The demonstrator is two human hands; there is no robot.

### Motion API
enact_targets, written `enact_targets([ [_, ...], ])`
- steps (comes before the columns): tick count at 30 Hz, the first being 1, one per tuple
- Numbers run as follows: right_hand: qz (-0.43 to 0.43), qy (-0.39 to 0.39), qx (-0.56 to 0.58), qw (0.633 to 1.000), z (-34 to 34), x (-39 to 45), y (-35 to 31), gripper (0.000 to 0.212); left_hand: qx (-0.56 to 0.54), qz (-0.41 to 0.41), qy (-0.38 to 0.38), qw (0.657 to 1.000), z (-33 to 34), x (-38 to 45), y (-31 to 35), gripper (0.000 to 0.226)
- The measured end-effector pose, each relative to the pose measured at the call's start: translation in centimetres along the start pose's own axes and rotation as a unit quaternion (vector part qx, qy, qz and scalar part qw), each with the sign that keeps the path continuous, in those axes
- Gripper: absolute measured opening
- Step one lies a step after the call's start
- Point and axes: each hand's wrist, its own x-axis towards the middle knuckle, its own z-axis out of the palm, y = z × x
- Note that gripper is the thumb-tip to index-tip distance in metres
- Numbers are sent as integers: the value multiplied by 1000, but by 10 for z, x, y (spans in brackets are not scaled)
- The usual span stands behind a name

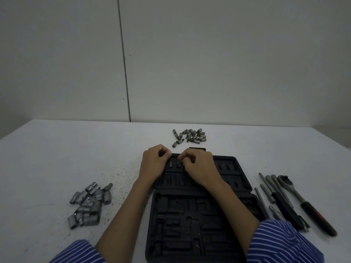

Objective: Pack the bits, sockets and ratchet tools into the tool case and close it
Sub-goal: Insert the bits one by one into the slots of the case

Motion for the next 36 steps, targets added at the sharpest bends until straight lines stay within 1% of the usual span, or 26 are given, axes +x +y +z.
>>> enact_targets([
  [7,4,-5,15,1000,1,0,1,31,1,2,5,1000,0,-1,0,11],
  [13,4,-7,1,1000,2,2,1,33,4,-4,13,1000,0,0,0,10],
  [24,-7,-36,-47,998,-3,1,-6,34,3,-8,15,1000,1,0,0,11],
  [29,-14,-24,-50,998,-2,-1,-4,33,6,-6,16,1000,1,1,0,11],
  [36,-50,-4,-78,996,-1,-2,-4,33,2,11,20,1000,-3,0,1,9],
])
